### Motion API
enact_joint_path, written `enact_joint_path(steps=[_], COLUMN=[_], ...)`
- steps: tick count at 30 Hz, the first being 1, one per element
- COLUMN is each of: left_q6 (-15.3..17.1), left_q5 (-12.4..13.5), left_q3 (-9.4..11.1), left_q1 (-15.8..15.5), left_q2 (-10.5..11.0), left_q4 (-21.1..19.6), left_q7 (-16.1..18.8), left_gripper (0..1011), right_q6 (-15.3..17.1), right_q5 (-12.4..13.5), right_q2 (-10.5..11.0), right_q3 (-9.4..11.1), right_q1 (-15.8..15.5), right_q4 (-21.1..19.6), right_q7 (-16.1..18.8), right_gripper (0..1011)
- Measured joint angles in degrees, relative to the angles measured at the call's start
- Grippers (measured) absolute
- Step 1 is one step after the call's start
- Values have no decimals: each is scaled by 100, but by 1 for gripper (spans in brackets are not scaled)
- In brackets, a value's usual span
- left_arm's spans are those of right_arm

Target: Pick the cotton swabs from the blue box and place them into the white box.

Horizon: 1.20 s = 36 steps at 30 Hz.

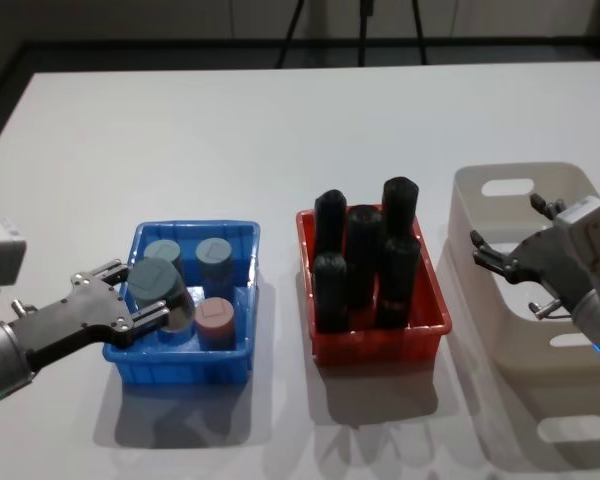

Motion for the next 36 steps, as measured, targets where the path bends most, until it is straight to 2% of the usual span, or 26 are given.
enact_joint_path(steps=[16,31,36], left_q6=[-156,-214,-253], left_q5=[-186,-349,-431], left_q3=[368,661,783], left_q1=[-250,-414,-546], left_q2=[-19,-40,-111], left_q4=[60,33,125], left_q7=[-338,-512,-619], left_gripper=[649,649,649], right_q6=[0,0,0], right_q5=[0,0,0], right_q2=[0,0,0], right_q3=[0,0,0], right_q1=[0,0,0], right_q4=[0,0,0], right_q7=[0,0,0], right_gripper=[1001,1001,1001])
